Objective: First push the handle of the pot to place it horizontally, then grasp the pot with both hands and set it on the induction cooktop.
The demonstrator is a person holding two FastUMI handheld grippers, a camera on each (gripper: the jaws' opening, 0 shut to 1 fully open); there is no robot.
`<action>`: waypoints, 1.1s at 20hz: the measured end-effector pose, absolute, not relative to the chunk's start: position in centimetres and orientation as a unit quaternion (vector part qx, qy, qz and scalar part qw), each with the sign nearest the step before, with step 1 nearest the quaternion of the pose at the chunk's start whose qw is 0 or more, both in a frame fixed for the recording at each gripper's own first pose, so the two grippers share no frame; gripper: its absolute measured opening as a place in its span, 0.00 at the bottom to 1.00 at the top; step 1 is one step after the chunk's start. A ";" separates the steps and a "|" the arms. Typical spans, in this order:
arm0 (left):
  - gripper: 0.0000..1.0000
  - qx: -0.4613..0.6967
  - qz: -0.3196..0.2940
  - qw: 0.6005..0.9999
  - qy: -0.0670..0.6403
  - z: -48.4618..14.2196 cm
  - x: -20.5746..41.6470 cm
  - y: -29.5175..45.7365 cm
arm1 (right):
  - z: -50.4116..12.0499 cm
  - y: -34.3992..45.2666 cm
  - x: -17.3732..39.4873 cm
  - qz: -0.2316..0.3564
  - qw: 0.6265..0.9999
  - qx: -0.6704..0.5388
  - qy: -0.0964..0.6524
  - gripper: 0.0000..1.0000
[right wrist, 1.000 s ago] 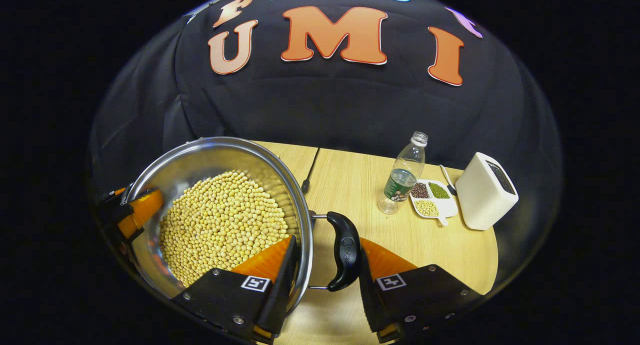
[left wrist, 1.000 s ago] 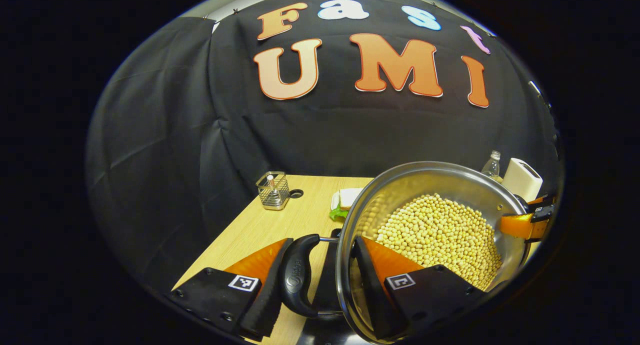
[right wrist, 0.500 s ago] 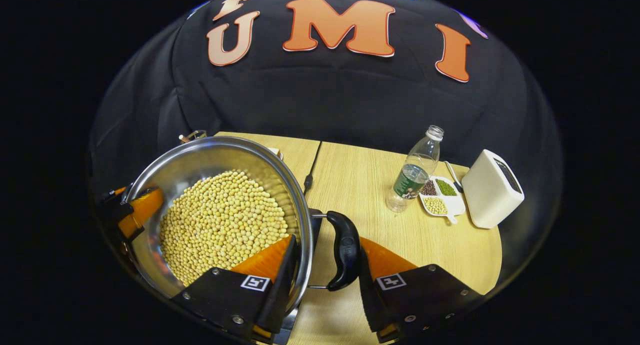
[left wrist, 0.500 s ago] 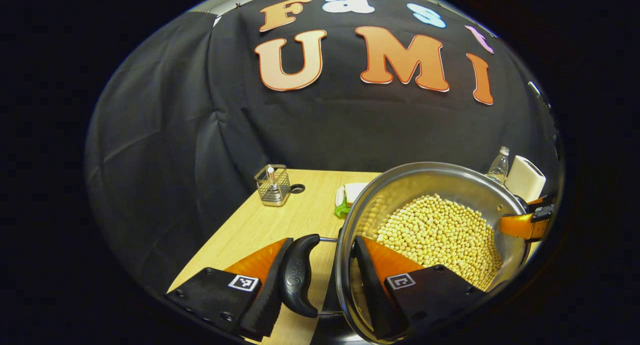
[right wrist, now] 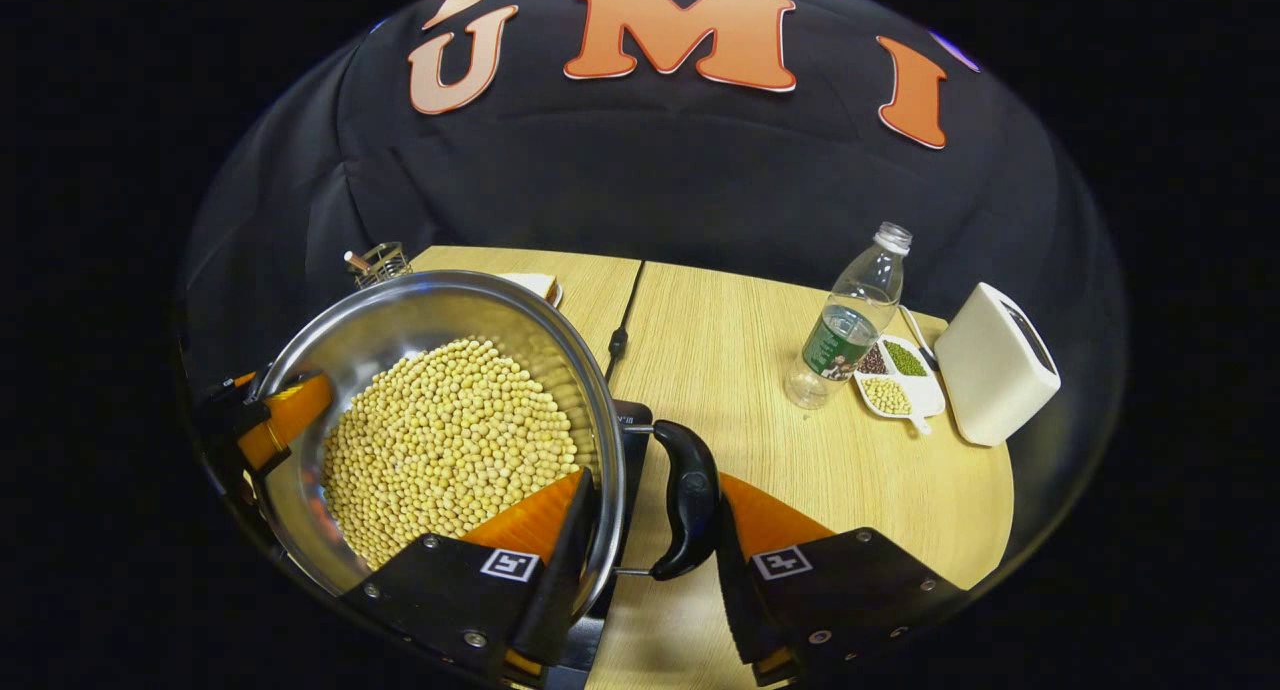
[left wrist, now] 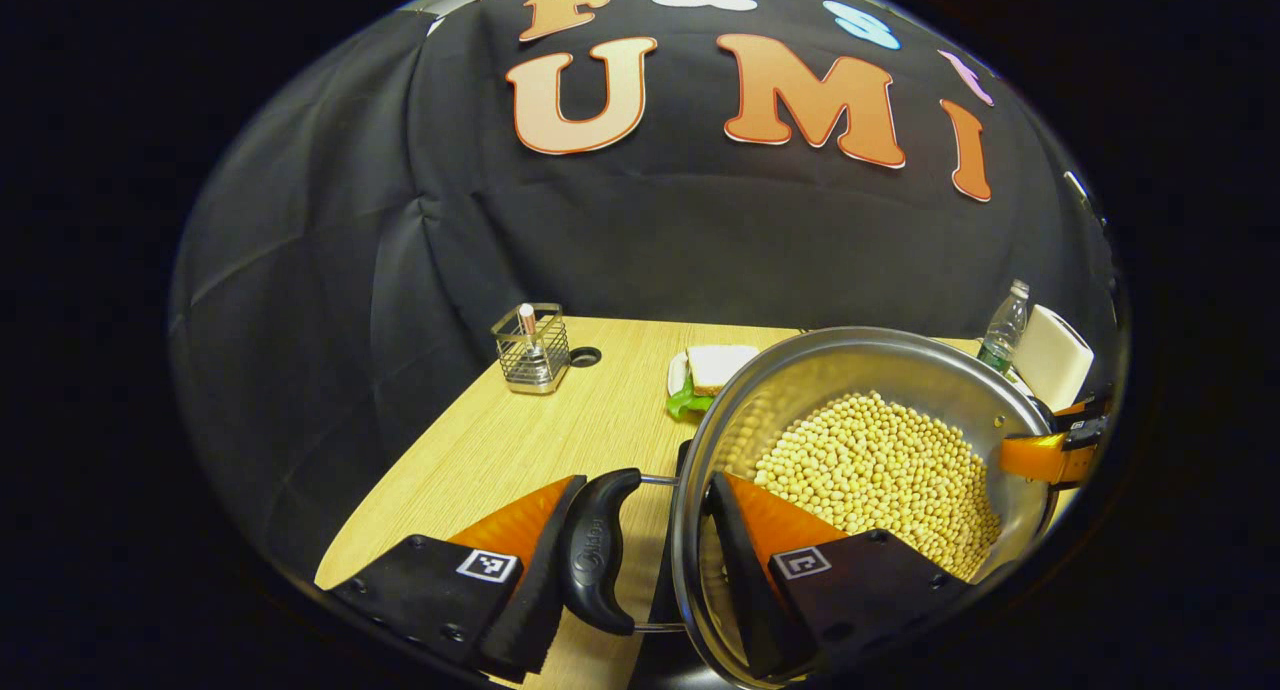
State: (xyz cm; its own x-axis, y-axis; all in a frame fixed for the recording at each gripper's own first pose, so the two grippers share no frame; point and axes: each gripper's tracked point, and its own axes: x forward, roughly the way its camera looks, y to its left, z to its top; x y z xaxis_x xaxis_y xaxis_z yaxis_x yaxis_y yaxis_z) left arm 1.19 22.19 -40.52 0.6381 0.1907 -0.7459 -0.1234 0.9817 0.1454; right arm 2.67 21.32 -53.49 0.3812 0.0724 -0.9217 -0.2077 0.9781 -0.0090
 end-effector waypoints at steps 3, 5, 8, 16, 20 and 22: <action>0.79 0.040 0.083 0.902 0.421 -41.3 1.1 22.3 | -54.4 21.5 2.4 0.084 0.827 -0.060 0.553 0.63; 0.78 0.039 0.081 0.900 0.426 -41.9 1.1 22.6 | -54.6 21.7 2.3 0.084 0.823 -0.058 0.559 0.63; 0.78 0.034 0.079 0.900 0.427 -42.7 1.3 22.7 | -55.3 22.2 2.4 0.080 0.821 -0.059 0.562 0.63; 0.83 0.039 0.088 0.895 0.436 -43.6 1.9 22.3 | -54.7 22.1 3.2 0.097 0.829 -0.017 0.551 0.67; 0.86 0.086 0.110 0.925 0.352 -37.2 4.4 23.6 | -51.0 20.3 4.4 0.098 0.860 -0.008 0.501 0.74; 0.84 0.106 0.123 0.940 0.301 -32.9 5.6 23.7 | -48.0 19.7 5.4 0.101 0.878 0.006 0.469 0.75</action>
